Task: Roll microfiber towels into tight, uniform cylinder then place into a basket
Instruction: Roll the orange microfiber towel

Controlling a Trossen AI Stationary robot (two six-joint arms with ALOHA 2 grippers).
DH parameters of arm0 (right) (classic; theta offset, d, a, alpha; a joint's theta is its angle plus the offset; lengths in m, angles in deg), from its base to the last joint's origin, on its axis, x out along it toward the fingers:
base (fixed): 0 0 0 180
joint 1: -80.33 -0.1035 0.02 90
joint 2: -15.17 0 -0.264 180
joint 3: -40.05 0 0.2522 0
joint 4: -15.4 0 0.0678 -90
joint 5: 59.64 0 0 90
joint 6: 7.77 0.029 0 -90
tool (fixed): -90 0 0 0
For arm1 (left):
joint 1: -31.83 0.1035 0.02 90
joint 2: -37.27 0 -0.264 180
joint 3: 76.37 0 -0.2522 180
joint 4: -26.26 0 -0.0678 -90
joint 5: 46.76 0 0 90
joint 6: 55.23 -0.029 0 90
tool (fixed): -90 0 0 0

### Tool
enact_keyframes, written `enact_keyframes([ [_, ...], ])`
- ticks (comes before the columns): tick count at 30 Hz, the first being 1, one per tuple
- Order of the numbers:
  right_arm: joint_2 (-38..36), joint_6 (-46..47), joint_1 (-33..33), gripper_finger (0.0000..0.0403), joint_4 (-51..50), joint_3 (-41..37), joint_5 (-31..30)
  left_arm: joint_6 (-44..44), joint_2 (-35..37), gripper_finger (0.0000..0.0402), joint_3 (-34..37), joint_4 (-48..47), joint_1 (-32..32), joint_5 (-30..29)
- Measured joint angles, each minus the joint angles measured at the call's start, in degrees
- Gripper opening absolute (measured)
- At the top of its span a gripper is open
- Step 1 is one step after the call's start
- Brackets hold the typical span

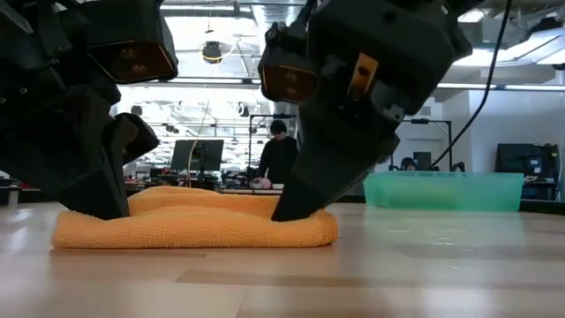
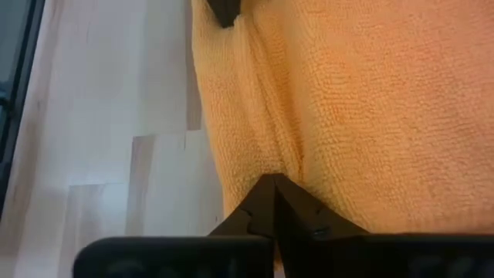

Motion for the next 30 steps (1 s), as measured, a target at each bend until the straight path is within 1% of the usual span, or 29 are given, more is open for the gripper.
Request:
enact_keyframes([
  [5,0.1,0.0,0.0,0.0026,-0.4,0.0,0.0,-1.8,0.0,0.0003,0.0,0.0,0.0,0.5],
  [7,-0.2,0.0,0.0,0.0027,-0.6,0.0,0.0,-2.1,0.0,0.0009,0.0,-0.1,0.1,1.3],
  [10,-0.3,0.8,0.0,0.0028,-0.6,-0.1,0.0,-1.6,0.0,0.0029,0.0,-0.1,0.1,1.6],
  [17,-0.1,2.3,-0.4,0.0029,-0.4,-0.1,0.0,0.4,0.0,0.0094,-0.1,0.0,-0.1,2.0],
  [19,0.0,2.2,-0.5,0.0032,-0.2,-0.2,0.0,0.2,0.0,0.0104,-0.1,0.0,-0.1,2.6],
  [22,0.0,2.1,-0.5,0.0035,-0.2,-0.2,0.0,-3.4,0.0,0.0109,-0.4,-0.4,0.0,5.2],
  [26,0.0,2.1,-0.4,0.0034,0.0,-0.2,0.0,-8.7,0.4,0.011,-3.2,-4.9,-0.6,5.2],
  [30,0.1,2.0,-0.4,0.0031,0.1,-0.2,0.1,-9.1,2.7,0.011,-5.7,-13.5,-1.5,3.0],
])
